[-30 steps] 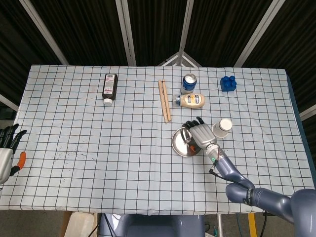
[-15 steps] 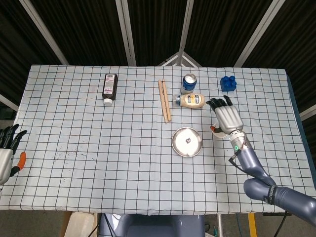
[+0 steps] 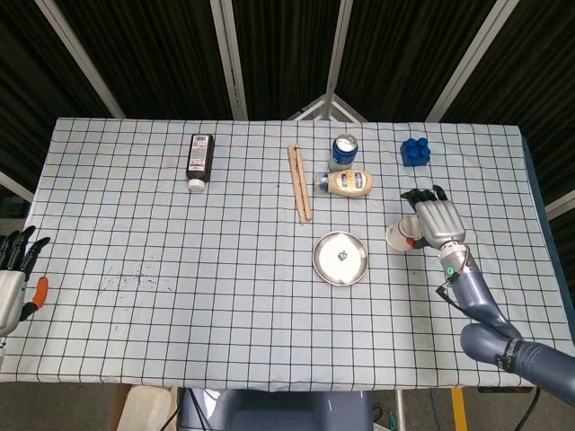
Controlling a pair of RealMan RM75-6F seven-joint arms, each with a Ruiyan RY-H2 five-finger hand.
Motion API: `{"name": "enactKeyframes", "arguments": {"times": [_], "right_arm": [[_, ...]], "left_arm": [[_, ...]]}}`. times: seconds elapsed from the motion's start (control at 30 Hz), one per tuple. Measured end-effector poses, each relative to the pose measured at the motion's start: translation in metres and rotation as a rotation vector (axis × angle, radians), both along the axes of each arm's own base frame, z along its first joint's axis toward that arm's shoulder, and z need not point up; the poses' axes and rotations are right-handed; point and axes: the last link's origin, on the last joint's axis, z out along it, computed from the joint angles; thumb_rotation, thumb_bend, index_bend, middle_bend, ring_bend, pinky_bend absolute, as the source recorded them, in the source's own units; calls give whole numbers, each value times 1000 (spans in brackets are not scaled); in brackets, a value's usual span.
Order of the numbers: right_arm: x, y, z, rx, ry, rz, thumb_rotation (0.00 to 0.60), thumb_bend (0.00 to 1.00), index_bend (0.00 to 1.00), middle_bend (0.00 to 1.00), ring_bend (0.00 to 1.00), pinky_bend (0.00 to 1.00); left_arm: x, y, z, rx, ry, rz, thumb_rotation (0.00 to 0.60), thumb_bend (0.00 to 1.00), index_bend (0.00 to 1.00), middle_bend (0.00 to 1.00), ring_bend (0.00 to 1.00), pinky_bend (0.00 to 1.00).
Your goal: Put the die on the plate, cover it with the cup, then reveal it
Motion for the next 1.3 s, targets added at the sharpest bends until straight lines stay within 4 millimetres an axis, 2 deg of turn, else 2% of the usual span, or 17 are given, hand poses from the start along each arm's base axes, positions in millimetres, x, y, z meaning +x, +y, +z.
{"name": "enactKeyframes", "arguments": {"times": [0.17, 0.33, 0.47, 0.83, 1.3], "right_arm": [[3, 1, -3, 5, -4, 12, 600, 234, 198, 198, 167, 0], [0, 0, -4, 11, 3, 5, 600, 234, 237, 272, 242, 0], [-4, 0, -5, 12, 4, -8, 600, 234, 246, 327, 262, 0], [-14, -2, -6, 11, 9, -28, 600, 234, 339, 344, 262, 0], [-13, -1, -8, 8, 5, -10, 600, 236, 393, 379, 262, 0]], "left_arm": [[0, 0, 0, -1, 1, 2, 600, 706, 130, 0, 0, 0], [0, 0, 0, -2, 1, 1, 600, 706, 130, 0, 0, 0], [0, 0, 0, -2, 3, 2, 600, 707, 130, 0, 0, 0], [0, 1, -2, -2, 9, 5, 600, 707, 130, 0, 0, 0], [0, 1, -3, -4, 9, 5, 600, 706, 130, 0, 0, 0]]}}
